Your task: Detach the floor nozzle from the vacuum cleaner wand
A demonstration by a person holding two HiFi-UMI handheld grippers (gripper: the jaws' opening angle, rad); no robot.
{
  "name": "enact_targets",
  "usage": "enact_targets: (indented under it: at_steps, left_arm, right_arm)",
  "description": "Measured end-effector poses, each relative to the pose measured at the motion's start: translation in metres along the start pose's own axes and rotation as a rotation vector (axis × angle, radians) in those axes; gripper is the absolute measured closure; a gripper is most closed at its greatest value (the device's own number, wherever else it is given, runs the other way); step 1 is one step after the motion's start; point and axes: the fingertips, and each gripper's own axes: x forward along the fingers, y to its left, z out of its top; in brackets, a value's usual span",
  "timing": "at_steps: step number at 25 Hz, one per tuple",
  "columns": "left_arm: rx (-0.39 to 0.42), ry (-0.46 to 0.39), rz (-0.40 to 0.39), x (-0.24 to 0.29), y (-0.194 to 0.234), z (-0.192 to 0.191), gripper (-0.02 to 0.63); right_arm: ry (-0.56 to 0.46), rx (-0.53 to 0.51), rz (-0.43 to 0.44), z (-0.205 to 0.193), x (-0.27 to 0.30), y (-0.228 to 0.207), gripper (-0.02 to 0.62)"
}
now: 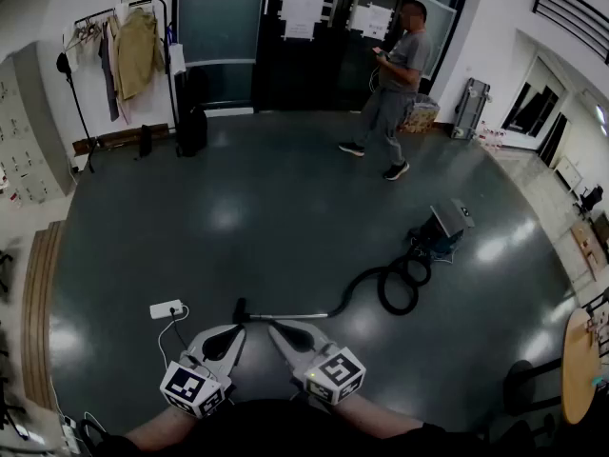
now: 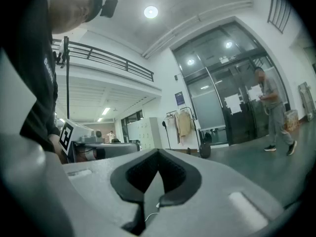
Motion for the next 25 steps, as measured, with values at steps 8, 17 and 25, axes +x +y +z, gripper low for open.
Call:
enact_targets:
  at_steps: [8, 17, 25]
  left_arm:
    - [0.006, 0.004, 0.004, 0.001, 0.002, -0.008, 0.604]
    - [0.007, 0.018, 0.015, 0.010, -0.003, -0.014, 0.604]
    - [0.036, 0.066, 0.089, 0.040, -0.008, -0.029, 0.604]
  right_arm:
    - [0.006, -0.012, -0.006, -0.003, -0.001, -0.004, 0.594]
    - [-0.008, -0.011, -0.024, -0.007, -0.014, -0.014, 0.592]
    - [0.021, 0.020, -0.034, -0.025, -0.041, -0.056, 0.592]
